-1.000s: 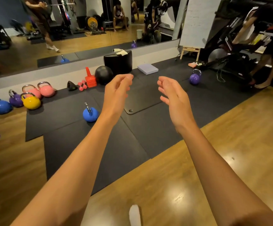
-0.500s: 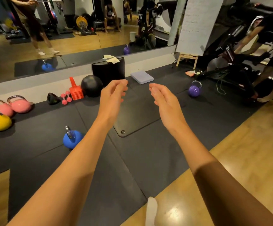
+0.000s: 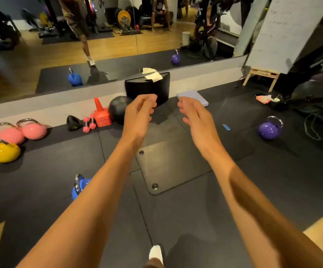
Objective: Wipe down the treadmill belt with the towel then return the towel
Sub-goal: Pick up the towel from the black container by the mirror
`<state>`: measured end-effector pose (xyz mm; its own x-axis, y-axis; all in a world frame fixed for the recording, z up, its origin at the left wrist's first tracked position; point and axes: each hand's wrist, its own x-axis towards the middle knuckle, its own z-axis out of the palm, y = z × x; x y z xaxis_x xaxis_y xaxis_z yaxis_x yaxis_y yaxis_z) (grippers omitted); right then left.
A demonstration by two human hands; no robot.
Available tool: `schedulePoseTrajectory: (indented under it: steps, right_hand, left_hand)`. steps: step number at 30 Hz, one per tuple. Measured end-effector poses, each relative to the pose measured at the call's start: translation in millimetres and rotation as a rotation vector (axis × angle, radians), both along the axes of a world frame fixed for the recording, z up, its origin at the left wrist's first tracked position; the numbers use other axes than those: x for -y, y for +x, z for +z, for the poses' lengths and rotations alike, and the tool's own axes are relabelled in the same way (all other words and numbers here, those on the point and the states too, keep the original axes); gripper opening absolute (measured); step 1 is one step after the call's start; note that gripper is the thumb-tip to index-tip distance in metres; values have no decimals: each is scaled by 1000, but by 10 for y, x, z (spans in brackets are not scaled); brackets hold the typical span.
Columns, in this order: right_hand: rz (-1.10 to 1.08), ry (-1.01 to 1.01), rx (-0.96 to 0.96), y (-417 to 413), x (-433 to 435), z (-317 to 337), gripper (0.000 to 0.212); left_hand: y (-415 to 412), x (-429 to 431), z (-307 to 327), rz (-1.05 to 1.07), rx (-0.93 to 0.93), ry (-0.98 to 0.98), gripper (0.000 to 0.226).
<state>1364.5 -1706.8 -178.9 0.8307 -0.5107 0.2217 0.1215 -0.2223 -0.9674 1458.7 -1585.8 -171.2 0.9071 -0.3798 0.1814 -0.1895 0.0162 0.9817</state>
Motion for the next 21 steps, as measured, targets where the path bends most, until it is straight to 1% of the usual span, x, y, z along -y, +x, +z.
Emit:
schedulePoseTrajectory:
  steps: [5,10,13,17,21]
  right_hand:
    - [6,9,-20,1151,655,-123,30]
    - [2,11,-71,2311,1305,-64,34]
    - [-17,1,-82,2920,1692,-7,38]
    - [-27,0,-94,3724,2258,-91,41]
    - [-5,15,-109,4577,2840,-208,36]
  left_hand:
    - [1163,697,-119,9,-31,-10,17]
    - [2380,1306,-66,33,-52,-26,17]
    - [3010,1665,0,42,-84,-26,16]
    - [3781,2185,-42,39,-93,-24,14]
    - [4567,2738,-172,51,-104,9,14]
